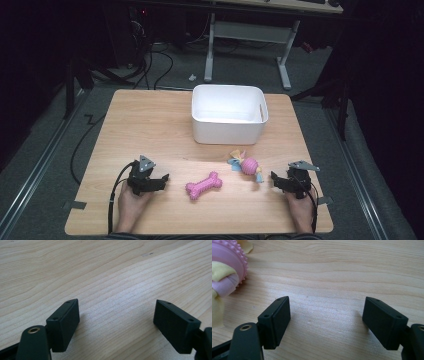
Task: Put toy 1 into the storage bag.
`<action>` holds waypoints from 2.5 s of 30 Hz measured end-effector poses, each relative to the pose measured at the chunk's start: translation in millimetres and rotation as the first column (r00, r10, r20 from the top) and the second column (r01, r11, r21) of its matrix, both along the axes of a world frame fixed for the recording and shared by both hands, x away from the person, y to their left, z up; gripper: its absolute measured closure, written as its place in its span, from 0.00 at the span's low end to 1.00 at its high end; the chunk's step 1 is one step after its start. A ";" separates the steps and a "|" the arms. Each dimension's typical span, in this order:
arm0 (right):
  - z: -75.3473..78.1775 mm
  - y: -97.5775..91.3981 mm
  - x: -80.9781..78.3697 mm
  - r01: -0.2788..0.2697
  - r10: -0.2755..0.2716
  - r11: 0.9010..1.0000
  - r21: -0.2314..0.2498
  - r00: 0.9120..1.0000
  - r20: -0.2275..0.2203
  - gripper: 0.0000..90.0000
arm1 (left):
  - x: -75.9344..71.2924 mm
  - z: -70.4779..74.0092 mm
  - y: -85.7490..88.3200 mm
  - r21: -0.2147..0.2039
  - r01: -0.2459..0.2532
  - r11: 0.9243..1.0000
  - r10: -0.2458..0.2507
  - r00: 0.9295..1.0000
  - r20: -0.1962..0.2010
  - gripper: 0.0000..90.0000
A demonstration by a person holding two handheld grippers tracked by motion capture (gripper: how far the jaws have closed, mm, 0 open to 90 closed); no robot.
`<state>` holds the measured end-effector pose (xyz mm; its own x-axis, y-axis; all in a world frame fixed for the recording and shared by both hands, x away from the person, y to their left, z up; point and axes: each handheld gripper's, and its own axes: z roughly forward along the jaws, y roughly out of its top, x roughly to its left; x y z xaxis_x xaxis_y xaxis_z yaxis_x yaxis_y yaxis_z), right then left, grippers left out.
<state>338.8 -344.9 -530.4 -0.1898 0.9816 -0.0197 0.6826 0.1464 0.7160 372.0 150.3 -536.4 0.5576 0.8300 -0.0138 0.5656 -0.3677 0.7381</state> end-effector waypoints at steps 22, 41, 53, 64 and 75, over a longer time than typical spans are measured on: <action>0.0 -0.1 0.3 -0.001 0.001 1.000 0.000 1.000 0.001 0.26 | 1.6 2.1 1.9 0.009 0.018 1.000 -0.018 1.000 -0.017 0.25; 0.0 -0.1 0.2 -0.001 0.001 1.000 0.000 1.000 0.001 0.26 | -2.9 16.9 7.9 -0.035 0.061 0.998 -0.063 0.998 -0.032 0.32; 0.1 0.0 0.2 -0.001 0.001 1.000 0.001 1.000 0.000 0.26 | -8.9 38.0 1.9 -0.076 0.103 0.992 -0.105 0.994 -0.026 0.33; 0.1 0.0 0.2 -0.001 0.001 1.000 0.001 1.000 0.000 0.26 | -13.1 56.9 -17.9 -0.053 0.182 0.982 -0.184 0.982 -0.034 0.34; 0.1 0.1 0.0 -0.002 0.002 1.000 0.001 1.000 -0.001 0.26 | -14.5 65.0 -52.8 -0.036 0.277 0.960 -0.278 0.960 -0.035 0.38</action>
<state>338.8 -344.9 -530.3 -0.1923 0.9812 -0.0181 0.6829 0.1470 0.7155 357.4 97.5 -471.4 0.7643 0.6417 -0.0632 0.4732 -0.4916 0.7310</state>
